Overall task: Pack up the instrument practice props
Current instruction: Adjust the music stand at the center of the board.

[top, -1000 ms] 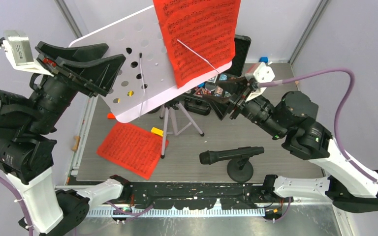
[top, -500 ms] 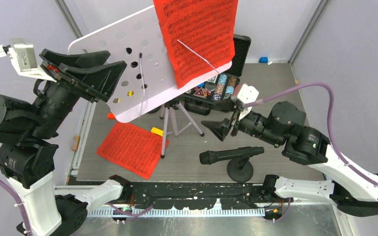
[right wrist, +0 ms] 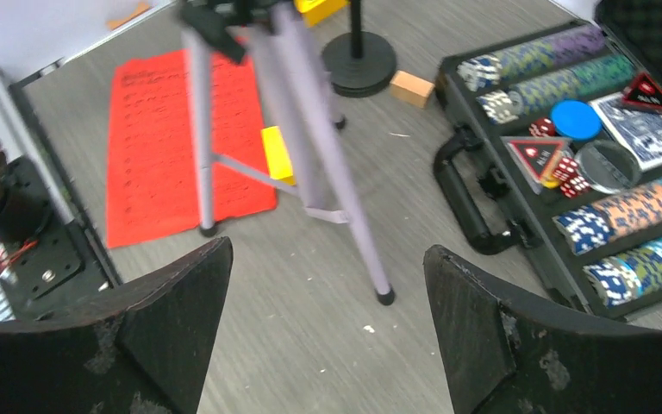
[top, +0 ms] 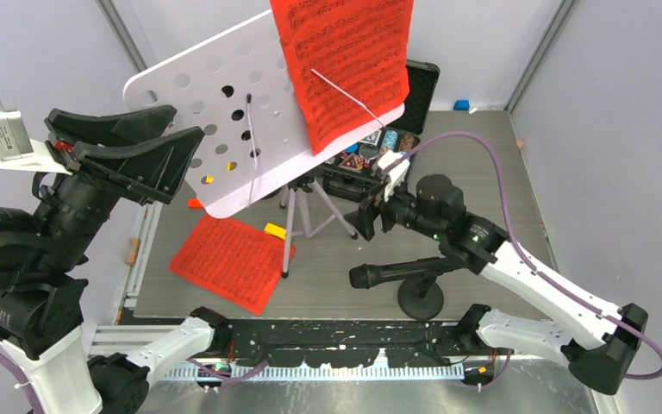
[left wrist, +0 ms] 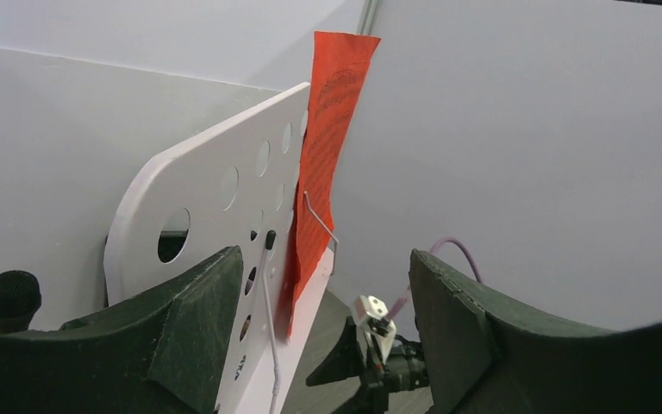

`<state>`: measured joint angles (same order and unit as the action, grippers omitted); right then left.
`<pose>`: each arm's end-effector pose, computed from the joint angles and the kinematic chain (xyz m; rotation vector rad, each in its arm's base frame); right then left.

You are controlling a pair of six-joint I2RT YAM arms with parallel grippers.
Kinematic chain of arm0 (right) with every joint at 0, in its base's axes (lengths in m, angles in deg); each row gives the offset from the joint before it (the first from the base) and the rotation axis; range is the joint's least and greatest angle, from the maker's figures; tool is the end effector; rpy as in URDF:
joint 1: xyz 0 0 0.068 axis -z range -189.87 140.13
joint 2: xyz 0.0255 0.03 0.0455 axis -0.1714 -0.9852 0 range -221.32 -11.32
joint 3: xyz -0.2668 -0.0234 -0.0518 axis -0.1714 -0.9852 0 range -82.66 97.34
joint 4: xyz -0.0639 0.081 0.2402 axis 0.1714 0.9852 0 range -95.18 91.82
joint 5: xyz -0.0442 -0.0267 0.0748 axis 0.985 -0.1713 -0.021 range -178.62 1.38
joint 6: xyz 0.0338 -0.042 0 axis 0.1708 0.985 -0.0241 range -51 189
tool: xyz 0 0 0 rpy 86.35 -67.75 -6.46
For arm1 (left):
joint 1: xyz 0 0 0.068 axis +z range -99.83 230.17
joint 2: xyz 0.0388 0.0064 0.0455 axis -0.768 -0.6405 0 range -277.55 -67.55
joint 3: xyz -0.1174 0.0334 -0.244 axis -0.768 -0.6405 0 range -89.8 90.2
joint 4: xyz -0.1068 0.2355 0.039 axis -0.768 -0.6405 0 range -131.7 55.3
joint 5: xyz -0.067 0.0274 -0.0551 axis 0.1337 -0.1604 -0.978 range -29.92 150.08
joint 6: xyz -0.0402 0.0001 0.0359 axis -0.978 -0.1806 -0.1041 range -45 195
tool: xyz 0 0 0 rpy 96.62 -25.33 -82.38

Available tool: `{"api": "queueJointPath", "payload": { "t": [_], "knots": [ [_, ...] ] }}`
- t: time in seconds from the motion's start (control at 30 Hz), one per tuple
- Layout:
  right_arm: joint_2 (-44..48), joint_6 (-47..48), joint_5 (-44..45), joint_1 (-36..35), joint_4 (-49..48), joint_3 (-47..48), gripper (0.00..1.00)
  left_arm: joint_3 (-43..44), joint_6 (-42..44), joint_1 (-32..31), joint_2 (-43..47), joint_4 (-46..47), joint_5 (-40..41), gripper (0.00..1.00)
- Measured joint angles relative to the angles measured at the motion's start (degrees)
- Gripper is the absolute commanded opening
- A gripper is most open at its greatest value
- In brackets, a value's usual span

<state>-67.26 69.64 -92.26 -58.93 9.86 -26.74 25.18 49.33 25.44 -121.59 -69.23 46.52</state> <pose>0.1442 0.1699 0.3637 -0.8327 1.6888 0.6462 0.0227 -0.0196 0.6189 0.2111 1.1506 -0.9130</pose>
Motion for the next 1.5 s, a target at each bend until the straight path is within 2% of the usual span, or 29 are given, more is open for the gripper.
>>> {"api": "queueJointPath", "payload": {
  "t": [0.1, 0.17, 0.47, 1.0, 1.17, 1.3, 1.4, 1.5],
  "knots": [
    [-2.43, -1.7, -4.61, 6.05, -4.68, -1.31, 0.87, -0.44, -0.55, 0.0, 0.5, 0.33, -0.5, 0.73],
    [-4.59, -2.14, -6.86, 7.5, -7.52, -1.75, 0.86, -0.57, -0.94, 0.07, 0.57, 0.52, -1.05, 0.73],
    [-16.87, -2.89, -12.76, 8.04, -15.82, -2.93, 0.82, -2.08, -2.25, 0.15, 0.55, 1.33, -3.21, 0.73],
    [-26.56, -4.98, -12.33, 8.0, -26.08, -5.05, 0.73, -4.9, -2.91, 0.37, 1.16, 2.12, -4.79, 0.73],
    [-28.7, -3.54, -9.49, 7.02, -26.86, -5.05, 0.6, -4.9, -2.93, 0.52, 1.16, 2.29, -5.84, 0.73],
    [-29.09, -1.95, -6.88, 5.64, -26.84, -5.05, 0.45, -4.92, -2.99, 0.72, 1.14, 2.58, -6.51, 0.73],
    [-29.09, -0.39, -5.33, 4.7, -26.53, -4.9, 0.3, -5.07, -3.1, 0.74, 1.09, 2.73, -7.02, 0.73],
    [-29.09, 2.58, -3.13, 3.63, -25.68, -4.48, 0.24, -5.42, -3.41, 0.74, 0.92, 3.02, -7.21, 0.73]
  ]
}}
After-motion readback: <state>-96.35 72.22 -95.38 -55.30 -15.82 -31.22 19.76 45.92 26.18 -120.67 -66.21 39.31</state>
